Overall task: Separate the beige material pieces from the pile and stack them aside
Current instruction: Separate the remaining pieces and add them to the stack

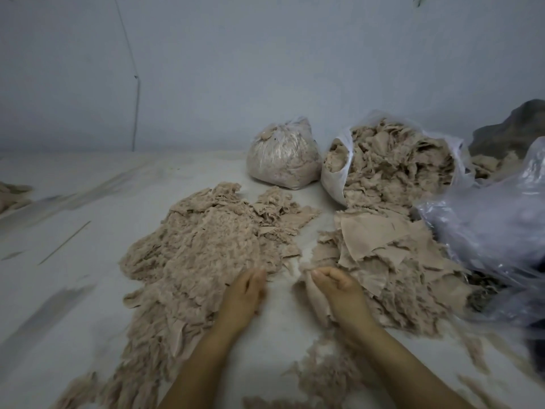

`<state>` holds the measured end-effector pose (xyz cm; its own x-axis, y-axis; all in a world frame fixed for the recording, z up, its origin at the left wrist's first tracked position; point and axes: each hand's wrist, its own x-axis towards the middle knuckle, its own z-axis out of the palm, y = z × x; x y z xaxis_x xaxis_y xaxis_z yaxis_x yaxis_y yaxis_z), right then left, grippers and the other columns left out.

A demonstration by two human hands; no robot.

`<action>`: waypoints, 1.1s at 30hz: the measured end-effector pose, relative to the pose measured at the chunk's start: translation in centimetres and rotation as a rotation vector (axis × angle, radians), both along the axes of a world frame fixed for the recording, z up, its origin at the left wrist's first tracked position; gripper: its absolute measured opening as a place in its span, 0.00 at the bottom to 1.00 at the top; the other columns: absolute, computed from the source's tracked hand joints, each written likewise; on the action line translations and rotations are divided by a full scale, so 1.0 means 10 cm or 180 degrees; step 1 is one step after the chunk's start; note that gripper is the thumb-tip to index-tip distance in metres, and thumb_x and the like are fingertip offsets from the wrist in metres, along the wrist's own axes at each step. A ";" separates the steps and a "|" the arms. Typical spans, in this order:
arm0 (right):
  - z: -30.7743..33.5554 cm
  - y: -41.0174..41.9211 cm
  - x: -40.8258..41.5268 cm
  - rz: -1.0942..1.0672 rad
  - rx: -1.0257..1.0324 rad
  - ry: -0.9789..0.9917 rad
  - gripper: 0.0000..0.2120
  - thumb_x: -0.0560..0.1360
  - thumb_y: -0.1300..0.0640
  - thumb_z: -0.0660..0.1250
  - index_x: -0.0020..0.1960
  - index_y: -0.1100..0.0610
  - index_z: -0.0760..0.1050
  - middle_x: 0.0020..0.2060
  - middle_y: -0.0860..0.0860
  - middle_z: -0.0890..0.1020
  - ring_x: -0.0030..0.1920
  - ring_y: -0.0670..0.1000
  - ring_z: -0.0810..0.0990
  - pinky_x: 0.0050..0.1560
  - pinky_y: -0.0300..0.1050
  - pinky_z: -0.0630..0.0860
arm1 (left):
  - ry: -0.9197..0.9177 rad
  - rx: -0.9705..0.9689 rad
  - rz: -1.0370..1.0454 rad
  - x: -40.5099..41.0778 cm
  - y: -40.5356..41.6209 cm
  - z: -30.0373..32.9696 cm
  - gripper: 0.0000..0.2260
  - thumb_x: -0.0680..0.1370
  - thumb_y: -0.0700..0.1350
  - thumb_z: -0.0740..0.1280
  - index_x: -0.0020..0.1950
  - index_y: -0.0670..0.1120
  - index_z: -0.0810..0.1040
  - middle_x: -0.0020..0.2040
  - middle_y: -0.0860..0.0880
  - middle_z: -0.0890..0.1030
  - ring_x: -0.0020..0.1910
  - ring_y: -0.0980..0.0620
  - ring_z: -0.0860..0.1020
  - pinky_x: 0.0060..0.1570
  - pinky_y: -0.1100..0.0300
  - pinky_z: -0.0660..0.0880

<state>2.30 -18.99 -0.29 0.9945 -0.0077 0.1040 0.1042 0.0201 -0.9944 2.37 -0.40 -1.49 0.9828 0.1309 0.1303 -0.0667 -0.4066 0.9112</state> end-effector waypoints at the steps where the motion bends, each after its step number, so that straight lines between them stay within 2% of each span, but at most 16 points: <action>1: 0.00 0.05 -0.02 0.0180 -0.0058 0.0038 0.10 0.77 0.58 0.66 0.38 0.52 0.81 0.32 0.47 0.81 0.33 0.45 0.77 0.32 0.33 0.72 | 0.0174 -0.0365 -0.0302 -0.02 -0.13 0.07 0.13 0.78 0.54 0.62 0.49 0.45 0.78 0.42 0.50 0.79 0.40 0.52 0.76 0.37 0.60 0.73; 4: 0.01 0.13 -0.07 0.0111 -0.0182 -0.0028 0.12 0.79 0.57 0.63 0.39 0.52 0.80 0.33 0.48 0.82 0.33 0.43 0.79 0.33 0.33 0.72 | 0.0196 -0.0939 -0.0763 -0.08 -0.43 0.15 0.14 0.73 0.54 0.66 0.45 0.42 0.78 0.39 0.47 0.79 0.38 0.52 0.76 0.39 0.60 0.73; 6: 0.01 0.04 -0.09 -0.0155 -0.0466 -0.0108 0.12 0.81 0.55 0.60 0.42 0.58 0.77 0.35 0.51 0.81 0.35 0.47 0.78 0.34 0.34 0.70 | 0.0204 -0.1459 -0.0327 -0.12 -0.45 0.20 0.11 0.75 0.49 0.66 0.40 0.42 0.78 0.33 0.45 0.80 0.33 0.49 0.77 0.33 0.60 0.73; 9: -0.10 -0.15 -0.19 -0.0223 -0.0827 -0.0006 0.10 0.80 0.56 0.61 0.44 0.58 0.77 0.40 0.51 0.80 0.39 0.42 0.77 0.36 0.30 0.68 | 0.0249 -0.2160 0.0546 -0.14 -0.29 0.31 0.10 0.80 0.44 0.63 0.46 0.39 0.78 0.35 0.39 0.81 0.28 0.44 0.79 0.25 0.61 0.72; 12: -0.17 -0.25 -0.31 0.0170 -0.0959 0.0324 0.09 0.78 0.56 0.64 0.40 0.54 0.77 0.37 0.48 0.79 0.37 0.40 0.76 0.34 0.28 0.68 | 0.0338 -0.1646 0.0462 -0.17 -0.24 0.36 0.10 0.80 0.47 0.63 0.54 0.43 0.78 0.45 0.43 0.83 0.43 0.47 0.83 0.38 0.61 0.77; 14: -0.14 -0.22 -0.33 0.0321 -0.0970 0.0353 0.03 0.76 0.52 0.67 0.45 0.51 0.77 0.39 0.45 0.79 0.35 0.36 0.77 0.33 0.27 0.69 | 0.0443 -0.1259 0.0013 -0.23 -0.34 0.34 0.08 0.78 0.50 0.64 0.51 0.47 0.79 0.49 0.47 0.82 0.50 0.49 0.80 0.51 0.57 0.76; 17: -0.07 -0.17 -0.28 0.0669 -0.0838 0.0274 0.14 0.75 0.52 0.69 0.59 0.46 0.72 0.46 0.41 0.79 0.41 0.34 0.78 0.37 0.26 0.71 | 0.0564 -0.1427 -0.0434 -0.30 -0.45 0.37 0.10 0.76 0.50 0.65 0.42 0.43 0.77 0.41 0.44 0.81 0.41 0.48 0.79 0.42 0.58 0.75; 18: -0.02 -0.15 -0.30 0.0887 -0.0768 0.0284 0.15 0.76 0.54 0.69 0.60 0.46 0.72 0.42 0.42 0.81 0.37 0.36 0.78 0.36 0.27 0.71 | 0.0540 -0.1460 -0.0487 -0.32 -0.47 0.40 0.11 0.77 0.48 0.65 0.41 0.41 0.78 0.39 0.44 0.82 0.37 0.49 0.80 0.38 0.60 0.76; 20: 0.01 -0.16 -0.33 0.1119 -0.0603 0.0366 0.03 0.77 0.59 0.67 0.50 0.55 0.76 0.26 0.47 0.78 0.24 0.43 0.74 0.28 0.34 0.71 | 0.0469 -0.1449 -0.0320 -0.33 -0.45 0.40 0.11 0.79 0.45 0.64 0.40 0.41 0.76 0.35 0.44 0.80 0.34 0.48 0.78 0.34 0.62 0.74; 21: 0.00 -0.17 -0.33 0.1101 -0.0580 0.0356 0.06 0.77 0.60 0.67 0.42 0.58 0.76 0.22 0.49 0.76 0.21 0.45 0.72 0.26 0.36 0.69 | 0.0446 -0.1418 -0.0187 -0.33 -0.43 0.40 0.11 0.79 0.44 0.63 0.38 0.41 0.74 0.34 0.43 0.77 0.33 0.48 0.76 0.33 0.62 0.72; 23: 0.00 -0.21 -0.36 0.1068 -0.0664 0.0381 0.15 0.78 0.58 0.66 0.33 0.61 0.74 0.20 0.51 0.75 0.18 0.46 0.70 0.23 0.36 0.68 | 0.0429 -0.1407 0.0019 -0.35 -0.37 0.39 0.12 0.80 0.43 0.63 0.36 0.43 0.72 0.32 0.44 0.75 0.33 0.48 0.73 0.31 0.61 0.70; 25: 0.00 -0.26 -0.40 0.1095 -0.0670 0.0487 0.15 0.78 0.57 0.65 0.35 0.62 0.77 0.22 0.53 0.77 0.18 0.47 0.70 0.21 0.37 0.67 | 0.0425 -0.1526 0.0388 -0.34 -0.27 0.35 0.09 0.80 0.42 0.63 0.42 0.41 0.77 0.38 0.40 0.80 0.39 0.43 0.78 0.39 0.58 0.76; 27: -0.04 -0.34 -0.46 0.1247 -0.0720 0.0581 0.14 0.79 0.54 0.65 0.39 0.60 0.80 0.26 0.56 0.80 0.19 0.48 0.73 0.20 0.38 0.68 | 0.0334 -0.1559 0.0800 -0.35 -0.15 0.35 0.10 0.80 0.42 0.62 0.51 0.36 0.78 0.49 0.34 0.81 0.51 0.34 0.79 0.53 0.47 0.75; 28: -0.03 -0.38 -0.50 0.1411 -0.0934 0.0599 0.15 0.78 0.51 0.65 0.38 0.59 0.80 0.28 0.58 0.81 0.20 0.48 0.74 0.21 0.38 0.69 | 0.0243 -0.1474 0.0839 -0.37 -0.11 0.36 0.09 0.81 0.42 0.62 0.51 0.38 0.78 0.49 0.36 0.81 0.52 0.35 0.79 0.52 0.48 0.75; 31: 0.07 -0.38 -0.56 0.1450 -0.1641 0.0400 0.20 0.70 0.34 0.67 0.42 0.50 0.81 0.34 0.48 0.82 0.31 0.45 0.81 0.31 0.37 0.75 | 0.0106 -0.0996 0.0276 -0.48 -0.18 0.41 0.06 0.79 0.45 0.64 0.42 0.49 0.77 0.37 0.53 0.79 0.39 0.53 0.78 0.38 0.67 0.72; 33: 0.12 -0.29 -0.54 0.0924 -0.1576 0.0191 0.19 0.67 0.33 0.69 0.52 0.43 0.79 0.44 0.42 0.83 0.44 0.42 0.81 0.43 0.34 0.75 | 0.0238 -0.0722 -0.0458 -0.58 -0.32 0.42 0.11 0.77 0.48 0.65 0.35 0.50 0.76 0.32 0.55 0.76 0.34 0.55 0.73 0.35 0.67 0.69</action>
<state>-3.12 -21.91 0.95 0.9529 0.3017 -0.0310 0.1069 -0.4298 -0.8966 -3.40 -3.57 2.72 0.9992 0.0069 0.0400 -0.0381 -0.1829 0.9824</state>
